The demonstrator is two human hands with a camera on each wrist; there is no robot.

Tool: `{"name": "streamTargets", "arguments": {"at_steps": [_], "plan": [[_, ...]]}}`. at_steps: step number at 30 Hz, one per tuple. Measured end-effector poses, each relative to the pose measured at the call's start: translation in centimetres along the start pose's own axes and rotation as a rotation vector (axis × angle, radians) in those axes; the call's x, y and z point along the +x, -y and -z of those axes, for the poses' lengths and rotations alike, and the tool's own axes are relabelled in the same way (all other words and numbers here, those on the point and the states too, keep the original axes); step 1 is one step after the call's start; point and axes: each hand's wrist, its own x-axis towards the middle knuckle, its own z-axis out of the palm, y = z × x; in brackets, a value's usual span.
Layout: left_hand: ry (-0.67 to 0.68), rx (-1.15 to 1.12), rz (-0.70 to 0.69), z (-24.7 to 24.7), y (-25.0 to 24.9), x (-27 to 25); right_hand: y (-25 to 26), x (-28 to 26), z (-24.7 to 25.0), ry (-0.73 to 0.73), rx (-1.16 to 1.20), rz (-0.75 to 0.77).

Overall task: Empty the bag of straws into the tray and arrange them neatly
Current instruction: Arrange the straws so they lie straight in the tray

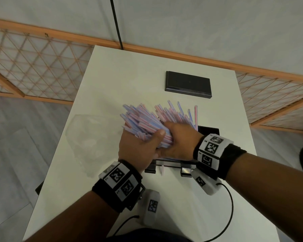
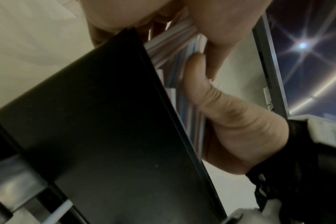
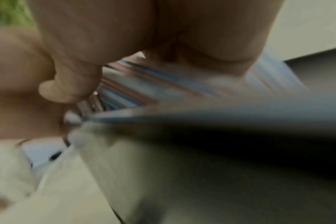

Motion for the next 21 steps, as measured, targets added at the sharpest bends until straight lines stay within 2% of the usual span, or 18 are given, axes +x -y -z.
{"name": "streamTargets", "arguments": {"at_steps": [2,4,10,11,15,18,21], "plan": [[-0.008,0.045,-0.014,-0.1,-0.2,0.0,-0.5,-0.6,-0.7,0.006,-0.028,0.03],[-0.016,0.027,-0.026,0.0,-0.4,-0.1,-0.8,-1.5,-0.9,-0.047,-0.021,0.065],[-0.002,0.017,-0.047,0.6,0.1,-0.6,-2.0,-5.9,-0.8,-0.384,-0.089,0.041],[-0.002,0.024,-0.038,0.7,0.2,-0.6,-2.2,-6.4,-1.2,-0.379,-0.084,0.059],[0.043,-0.054,0.002,0.7,0.4,-1.2,-2.7,-6.6,-3.0,-0.109,-0.093,-0.014],[0.03,-0.18,0.077,0.2,0.0,-1.6,-3.1,-5.8,-4.0,-0.08,-0.171,-0.064],[0.012,-0.185,0.092,0.1,0.1,-1.7,-3.2,-4.8,-4.3,-0.042,-0.131,-0.073]]}}
